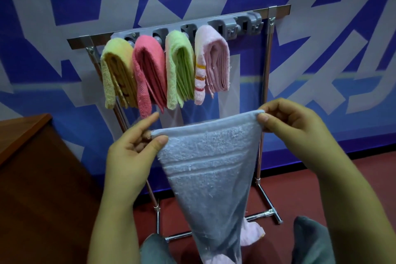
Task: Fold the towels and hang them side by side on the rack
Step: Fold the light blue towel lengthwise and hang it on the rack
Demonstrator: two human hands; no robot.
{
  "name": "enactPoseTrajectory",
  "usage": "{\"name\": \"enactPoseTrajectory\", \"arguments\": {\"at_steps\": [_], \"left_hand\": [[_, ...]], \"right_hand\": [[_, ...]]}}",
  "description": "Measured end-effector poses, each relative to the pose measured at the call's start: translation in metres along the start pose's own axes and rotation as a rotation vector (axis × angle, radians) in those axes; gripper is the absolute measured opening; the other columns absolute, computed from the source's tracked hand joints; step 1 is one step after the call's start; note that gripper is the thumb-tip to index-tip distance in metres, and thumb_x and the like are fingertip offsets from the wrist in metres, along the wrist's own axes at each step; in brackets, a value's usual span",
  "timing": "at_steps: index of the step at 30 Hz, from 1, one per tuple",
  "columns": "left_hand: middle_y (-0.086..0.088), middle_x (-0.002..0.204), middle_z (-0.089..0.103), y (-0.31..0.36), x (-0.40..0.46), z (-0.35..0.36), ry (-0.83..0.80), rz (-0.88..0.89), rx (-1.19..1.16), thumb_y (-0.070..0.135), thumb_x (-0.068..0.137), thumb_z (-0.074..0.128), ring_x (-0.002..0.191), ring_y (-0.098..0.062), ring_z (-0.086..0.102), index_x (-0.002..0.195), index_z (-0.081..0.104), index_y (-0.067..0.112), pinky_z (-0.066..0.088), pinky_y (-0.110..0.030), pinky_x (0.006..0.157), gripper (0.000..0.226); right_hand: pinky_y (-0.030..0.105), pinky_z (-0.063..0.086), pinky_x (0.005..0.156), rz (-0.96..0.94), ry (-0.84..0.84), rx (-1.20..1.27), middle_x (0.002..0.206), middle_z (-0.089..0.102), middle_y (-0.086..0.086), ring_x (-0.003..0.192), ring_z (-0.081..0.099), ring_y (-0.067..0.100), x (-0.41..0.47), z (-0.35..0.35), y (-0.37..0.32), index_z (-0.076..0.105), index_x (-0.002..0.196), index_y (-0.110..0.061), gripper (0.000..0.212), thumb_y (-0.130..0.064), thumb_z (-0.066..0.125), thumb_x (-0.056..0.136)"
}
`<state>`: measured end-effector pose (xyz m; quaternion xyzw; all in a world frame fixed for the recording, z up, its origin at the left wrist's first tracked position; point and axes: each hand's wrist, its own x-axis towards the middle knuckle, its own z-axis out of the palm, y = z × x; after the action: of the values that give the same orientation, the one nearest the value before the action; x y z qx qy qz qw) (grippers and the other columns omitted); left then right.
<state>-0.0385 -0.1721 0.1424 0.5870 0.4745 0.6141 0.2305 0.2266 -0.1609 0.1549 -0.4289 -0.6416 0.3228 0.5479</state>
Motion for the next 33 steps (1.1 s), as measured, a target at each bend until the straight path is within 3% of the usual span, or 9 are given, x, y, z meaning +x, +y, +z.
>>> {"name": "enactPoseTrajectory", "arguments": {"at_steps": [2, 5, 8, 11, 16, 19, 22, 26, 33], "left_hand": [[0.008, 0.078, 0.067, 0.006, -0.001, 0.0, 0.002, -0.001, -0.036, 0.002, 0.075, 0.069, 0.073, 0.004, 0.062, 0.094, 0.069, 0.032, 0.05, -0.009, 0.072, 0.035], [0.012, 0.063, 0.067, 0.016, 0.002, -0.005, 0.028, 0.011, -0.214, 0.018, 0.063, 0.076, 0.061, 0.003, 0.06, 0.067, 0.07, 0.026, 0.048, -0.01, 0.061, 0.011], [0.01, 0.061, 0.065, 0.016, 0.005, -0.009, -0.056, -0.08, -0.491, 0.041, 0.041, 0.087, 0.057, -0.001, 0.06, 0.064, 0.069, 0.024, 0.05, -0.014, 0.055, 0.033], [0.004, 0.064, 0.068, 0.007, 0.008, -0.005, -0.106, -0.285, -0.646, 0.039, 0.036, 0.091, 0.06, -0.008, 0.065, 0.065, 0.066, 0.021, 0.054, -0.02, 0.056, 0.042], [0.001, 0.054, 0.063, -0.01, 0.01, 0.018, 0.072, -0.604, -0.636, 0.01, 0.083, 0.06, 0.051, -0.01, 0.06, 0.07, 0.052, 0.014, 0.051, -0.018, 0.05, 0.016], [0.0, 0.052, 0.061, -0.011, 0.001, 0.033, 0.081, -0.612, -0.59, 0.008, 0.087, 0.058, 0.051, -0.011, 0.058, 0.067, 0.049, 0.013, 0.05, -0.023, 0.053, 0.022], [-0.004, 0.059, 0.06, 0.0, -0.007, 0.046, 0.055, -0.569, -0.544, 0.006, 0.088, 0.058, 0.052, -0.011, 0.059, 0.068, 0.049, 0.011, 0.053, -0.025, 0.052, 0.022], [-0.008, 0.064, 0.059, 0.018, -0.015, 0.059, -0.045, -0.484, -0.457, 0.006, 0.086, 0.06, 0.058, -0.013, 0.063, 0.073, 0.052, 0.004, 0.057, -0.029, 0.058, 0.015], [-0.017, 0.072, 0.069, 0.033, -0.025, 0.061, -0.061, -0.386, -0.32, 0.007, 0.084, 0.064, 0.074, -0.027, 0.069, 0.082, 0.065, -0.001, 0.06, -0.036, 0.072, 0.008]], "right_hand": [[0.019, 0.054, 0.075, -0.022, -0.018, 0.072, 0.074, 0.069, -0.003, 0.074, 0.065, 0.007, -0.001, -0.004, -0.006, 0.064, 0.084, -0.011, 0.007, -0.016, 0.059, 0.086], [0.019, 0.054, 0.069, -0.062, -0.078, 0.284, 0.068, 0.067, -0.005, 0.069, 0.064, 0.007, -0.002, -0.006, -0.018, 0.066, 0.075, -0.019, 0.008, -0.024, 0.059, 0.077], [0.019, 0.052, 0.059, -0.048, -0.152, 0.5, 0.063, 0.064, -0.005, 0.06, 0.06, 0.007, -0.003, -0.002, -0.027, 0.066, 0.073, -0.018, 0.01, -0.026, 0.06, 0.07], [0.013, 0.046, 0.046, 0.047, -0.145, 0.634, 0.053, 0.058, -0.007, 0.046, 0.054, 0.002, 0.001, 0.008, -0.025, 0.053, 0.08, -0.005, 0.012, -0.016, 0.052, 0.076], [0.017, 0.048, 0.048, 0.335, 0.063, 0.417, 0.051, 0.058, -0.008, 0.051, 0.054, 0.006, 0.012, 0.03, 0.011, 0.056, 0.076, -0.01, 0.017, -0.009, 0.053, 0.092], [0.022, 0.051, 0.05, 0.363, 0.214, 0.332, 0.056, 0.065, -0.005, 0.055, 0.063, 0.007, 0.009, 0.041, 0.021, 0.058, 0.072, -0.011, 0.018, -0.011, 0.058, 0.091], [0.036, 0.058, 0.064, 0.318, 0.28, 0.231, 0.072, 0.07, 0.008, 0.071, 0.069, 0.022, 0.003, 0.051, 0.022, 0.059, 0.071, -0.015, 0.018, -0.018, 0.061, 0.089], [0.048, 0.057, 0.073, 0.184, 0.247, 0.102, 0.076, 0.07, 0.007, 0.079, 0.069, 0.026, -0.008, 0.066, 0.008, 0.061, 0.072, -0.021, 0.015, -0.023, 0.063, 0.087], [0.014, 0.049, 0.067, 0.01, 0.111, 0.012, 0.073, 0.067, -0.011, 0.071, 0.063, 0.0, -0.021, 0.074, -0.011, 0.063, 0.074, -0.026, 0.014, -0.017, 0.065, 0.085]]}}
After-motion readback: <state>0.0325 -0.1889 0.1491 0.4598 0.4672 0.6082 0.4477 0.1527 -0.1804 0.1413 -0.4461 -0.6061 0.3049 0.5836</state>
